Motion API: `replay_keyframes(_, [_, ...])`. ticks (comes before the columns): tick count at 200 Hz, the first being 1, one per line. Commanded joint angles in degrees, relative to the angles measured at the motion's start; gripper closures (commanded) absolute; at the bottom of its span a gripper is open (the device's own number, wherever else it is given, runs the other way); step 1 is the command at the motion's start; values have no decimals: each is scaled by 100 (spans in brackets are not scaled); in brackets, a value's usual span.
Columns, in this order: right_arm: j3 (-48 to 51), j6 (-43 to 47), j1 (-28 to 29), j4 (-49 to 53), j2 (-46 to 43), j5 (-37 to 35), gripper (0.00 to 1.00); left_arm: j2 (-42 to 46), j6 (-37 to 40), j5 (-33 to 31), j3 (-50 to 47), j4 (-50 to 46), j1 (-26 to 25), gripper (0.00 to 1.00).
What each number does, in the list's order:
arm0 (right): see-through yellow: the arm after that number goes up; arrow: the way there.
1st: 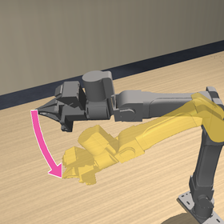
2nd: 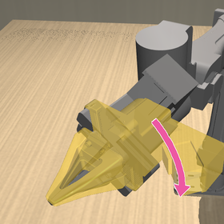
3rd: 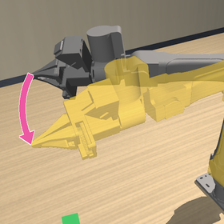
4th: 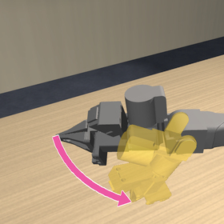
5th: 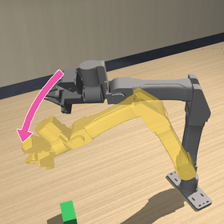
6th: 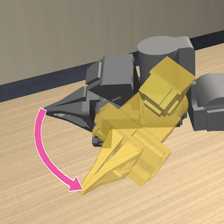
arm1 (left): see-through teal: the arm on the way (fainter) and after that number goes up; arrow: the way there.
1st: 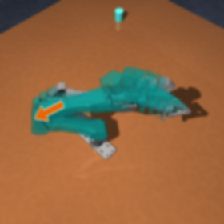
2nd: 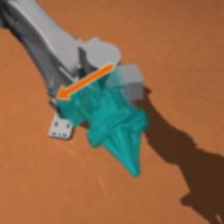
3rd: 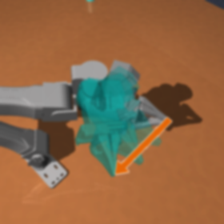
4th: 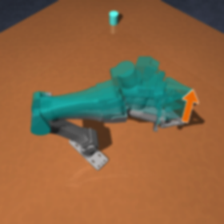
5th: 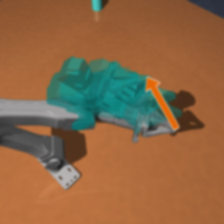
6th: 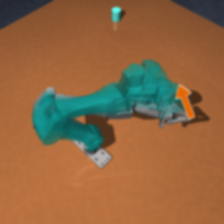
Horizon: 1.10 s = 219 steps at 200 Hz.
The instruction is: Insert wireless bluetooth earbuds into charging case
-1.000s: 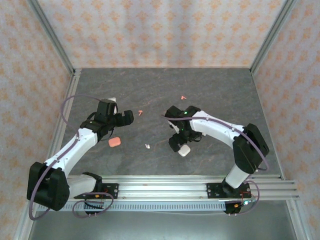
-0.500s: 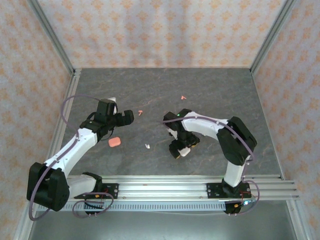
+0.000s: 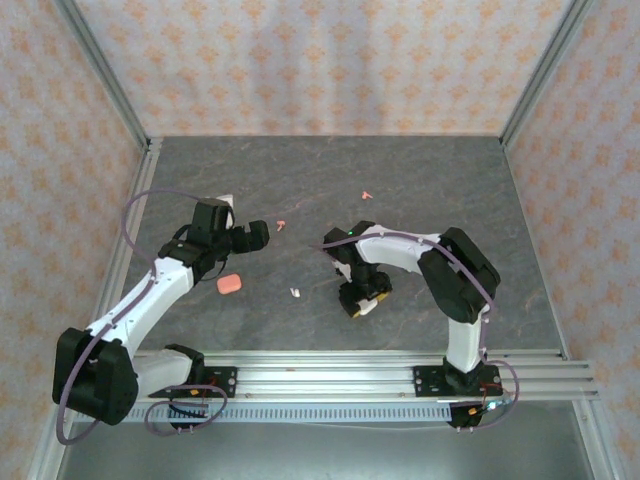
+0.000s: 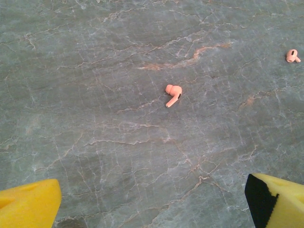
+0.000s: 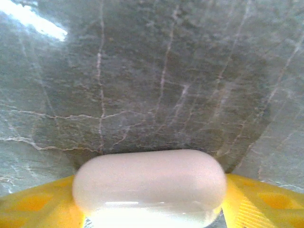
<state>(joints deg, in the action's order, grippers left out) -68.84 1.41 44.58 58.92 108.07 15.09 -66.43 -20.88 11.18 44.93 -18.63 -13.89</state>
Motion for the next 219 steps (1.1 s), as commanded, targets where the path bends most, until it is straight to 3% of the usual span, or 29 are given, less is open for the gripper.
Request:
replay_keyframes(1, [181,-285,-94,-217,34,-56,34,240,216,225,-6,205,-34,0])
replay_keyframes(29, [254,-544,-297,-381,-95,413,41,378,341,461,-48,425,-27,4])
replay_keyframes(94, [-195,-1493,-596,-723,-1021,1056,46,659,858,1253,123,833,-224,6])
replay_keyframes(162, [-729,-3480,-816,-1814,-2096,785,45,572,1622,1216,341,1512,-1703,4])
replay_keyframes(219, [-473,-4788,-892,-3210,-2842,959,45,171,925,1073,150,3297,-2126,8])
